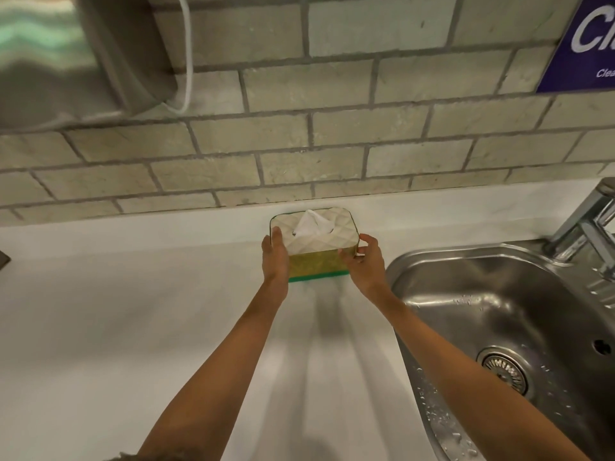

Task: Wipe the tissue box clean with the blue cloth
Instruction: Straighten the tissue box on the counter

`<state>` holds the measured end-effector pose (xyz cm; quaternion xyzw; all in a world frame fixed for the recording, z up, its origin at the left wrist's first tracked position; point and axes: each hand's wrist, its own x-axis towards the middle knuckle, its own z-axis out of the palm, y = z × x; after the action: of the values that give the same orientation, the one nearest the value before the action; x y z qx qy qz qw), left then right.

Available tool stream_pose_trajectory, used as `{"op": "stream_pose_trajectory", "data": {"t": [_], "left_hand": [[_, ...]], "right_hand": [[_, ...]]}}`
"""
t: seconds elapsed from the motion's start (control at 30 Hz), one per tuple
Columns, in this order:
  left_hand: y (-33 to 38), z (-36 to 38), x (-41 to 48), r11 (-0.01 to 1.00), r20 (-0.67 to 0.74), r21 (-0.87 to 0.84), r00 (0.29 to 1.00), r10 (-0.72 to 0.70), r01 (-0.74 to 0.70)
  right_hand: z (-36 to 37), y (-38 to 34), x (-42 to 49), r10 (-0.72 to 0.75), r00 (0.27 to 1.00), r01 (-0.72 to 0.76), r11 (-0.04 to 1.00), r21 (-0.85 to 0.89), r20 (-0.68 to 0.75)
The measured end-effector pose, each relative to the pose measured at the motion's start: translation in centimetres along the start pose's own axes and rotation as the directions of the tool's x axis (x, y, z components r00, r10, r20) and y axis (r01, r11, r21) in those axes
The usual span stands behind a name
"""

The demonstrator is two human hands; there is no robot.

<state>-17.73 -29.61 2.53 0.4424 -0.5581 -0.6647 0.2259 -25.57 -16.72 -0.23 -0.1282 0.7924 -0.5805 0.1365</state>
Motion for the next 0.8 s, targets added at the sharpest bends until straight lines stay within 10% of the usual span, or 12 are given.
{"op": "stream_pose_trajectory", "data": {"t": [0.8], "left_hand": [[-0.1, 0.9, 1.7, 0.997, 0.045, -0.072, 0.999, -0.002, 0.005]], "right_hand": [[-0.2, -0.8, 1.0, 0.038, 0.999, -0.039, 0.996, -0.075, -0.015]]}}
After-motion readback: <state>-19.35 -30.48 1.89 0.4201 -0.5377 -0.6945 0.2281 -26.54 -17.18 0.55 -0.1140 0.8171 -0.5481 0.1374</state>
